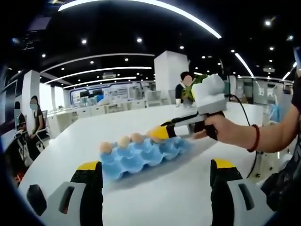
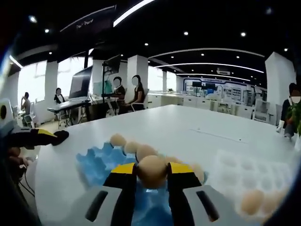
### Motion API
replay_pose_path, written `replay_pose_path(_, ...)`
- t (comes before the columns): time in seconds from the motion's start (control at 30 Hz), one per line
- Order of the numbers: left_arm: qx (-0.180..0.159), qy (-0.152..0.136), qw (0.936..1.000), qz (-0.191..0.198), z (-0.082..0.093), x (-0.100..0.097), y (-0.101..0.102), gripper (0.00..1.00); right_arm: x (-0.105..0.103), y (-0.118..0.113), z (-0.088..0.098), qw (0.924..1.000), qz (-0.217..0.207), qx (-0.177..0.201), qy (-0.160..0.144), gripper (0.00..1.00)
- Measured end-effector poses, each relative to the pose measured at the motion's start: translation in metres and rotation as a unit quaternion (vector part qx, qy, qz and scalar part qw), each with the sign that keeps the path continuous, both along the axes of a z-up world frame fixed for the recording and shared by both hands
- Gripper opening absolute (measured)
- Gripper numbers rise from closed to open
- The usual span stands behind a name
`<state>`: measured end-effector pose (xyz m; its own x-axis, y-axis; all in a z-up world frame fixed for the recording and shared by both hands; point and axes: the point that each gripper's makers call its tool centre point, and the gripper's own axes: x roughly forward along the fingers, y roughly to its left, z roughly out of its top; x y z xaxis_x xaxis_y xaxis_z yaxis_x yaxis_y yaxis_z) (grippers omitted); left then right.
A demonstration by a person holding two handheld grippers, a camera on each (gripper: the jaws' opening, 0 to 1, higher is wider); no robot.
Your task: Place the egg into an empty slot of the egg tray after lifting it from the table, then release the egg inside the slot.
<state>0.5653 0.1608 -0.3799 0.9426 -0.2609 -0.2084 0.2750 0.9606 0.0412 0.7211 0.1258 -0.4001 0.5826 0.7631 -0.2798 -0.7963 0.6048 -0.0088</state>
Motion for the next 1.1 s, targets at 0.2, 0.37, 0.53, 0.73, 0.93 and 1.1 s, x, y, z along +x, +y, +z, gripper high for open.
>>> replay_pose_path(0.2, -0.001, 0.000, 1.0000, -0.003, 0.000, 0.001, 0.000, 0.97, 0.002, -0.003, -0.019, 0.9984, -0.013, -0.013, 0.053, 0.27)
replay_pose_path(0.37, 0.002, 0.002, 1.0000, -0.008, -0.001, 0.003, -0.002, 0.96, 0.004, -0.003, -0.017, 0.9976, -0.021, 0.003, 0.065, 0.27)
replay_pose_path(0.53, 0.000, 0.001, 0.9999, -0.011, 0.000, 0.003, -0.003, 0.96, 0.001, 0.005, -0.016, 0.9975, -0.021, 0.008, 0.067, 0.34)
replay_pose_path(0.73, 0.001, 0.004, 0.9999, -0.009, -0.002, 0.002, 0.000, 0.96, 0.004, 0.003, -0.017, 0.9982, -0.042, -0.016, 0.039, 0.28)
replay_pose_path(0.93, 0.001, 0.005, 1.0000, -0.008, -0.001, 0.002, 0.002, 0.96, 0.005, 0.002, -0.017, 0.9975, -0.058, -0.018, 0.035, 0.28)
replay_pose_path(1.1, 0.000, 0.005, 1.0000, -0.007, -0.002, 0.002, 0.003, 0.96, 0.006, 0.002, -0.016, 0.9977, -0.057, -0.006, 0.036, 0.27)
